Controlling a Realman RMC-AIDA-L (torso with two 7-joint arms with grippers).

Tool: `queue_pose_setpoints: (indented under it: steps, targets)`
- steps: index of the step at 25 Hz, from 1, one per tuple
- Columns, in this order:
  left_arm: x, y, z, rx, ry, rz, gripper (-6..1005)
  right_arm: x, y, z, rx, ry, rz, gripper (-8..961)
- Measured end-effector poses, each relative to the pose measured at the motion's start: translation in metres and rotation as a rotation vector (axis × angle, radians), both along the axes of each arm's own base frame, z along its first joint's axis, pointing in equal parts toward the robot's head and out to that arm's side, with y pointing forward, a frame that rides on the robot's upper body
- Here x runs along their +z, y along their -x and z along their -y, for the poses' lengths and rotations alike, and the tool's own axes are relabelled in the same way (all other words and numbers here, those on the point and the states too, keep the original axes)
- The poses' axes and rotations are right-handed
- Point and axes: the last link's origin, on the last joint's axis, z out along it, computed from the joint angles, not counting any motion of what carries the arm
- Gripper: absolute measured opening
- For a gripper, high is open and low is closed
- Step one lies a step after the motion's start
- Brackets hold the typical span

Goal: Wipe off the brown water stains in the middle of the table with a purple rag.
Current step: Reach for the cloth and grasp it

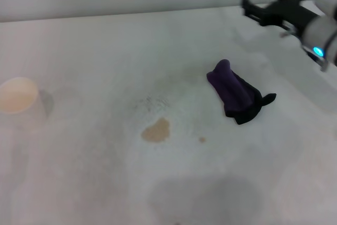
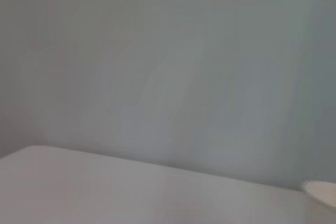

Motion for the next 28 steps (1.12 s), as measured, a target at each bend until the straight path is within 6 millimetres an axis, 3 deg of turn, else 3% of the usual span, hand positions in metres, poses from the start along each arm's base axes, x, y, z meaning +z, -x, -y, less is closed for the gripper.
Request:
queue_pose_setpoints:
  steps: [5,11,14,17,20,24,28]
  targets:
    - [0.010,0.004,-0.008,0.004,-0.039,0.005,871,0.002,0.050,-0.029,0.033,0.153,0.078,827]
    - [0.020,0.007,-0.020,0.023,-0.095,0.002,871,0.006,0.091,-0.031,0.046,0.376,0.168,826]
    - [0.024,0.006,-0.027,0.020,-0.119,0.005,871,0.011,0.105,-0.020,0.016,0.460,0.286,826]
    - [0.028,0.004,-0.036,0.013,-0.137,0.002,871,0.018,0.115,0.006,-0.028,0.524,0.491,825]
    - [0.033,0.004,-0.045,0.008,-0.150,-0.008,871,0.022,0.123,0.028,-0.074,0.530,0.588,824]
    - [0.034,0.001,-0.053,-0.008,-0.155,-0.011,872,0.024,0.128,0.053,-0.120,0.541,0.558,823]
    - [0.035,-0.003,-0.059,-0.027,-0.158,-0.011,872,0.015,0.121,0.064,-0.182,0.559,0.500,822]
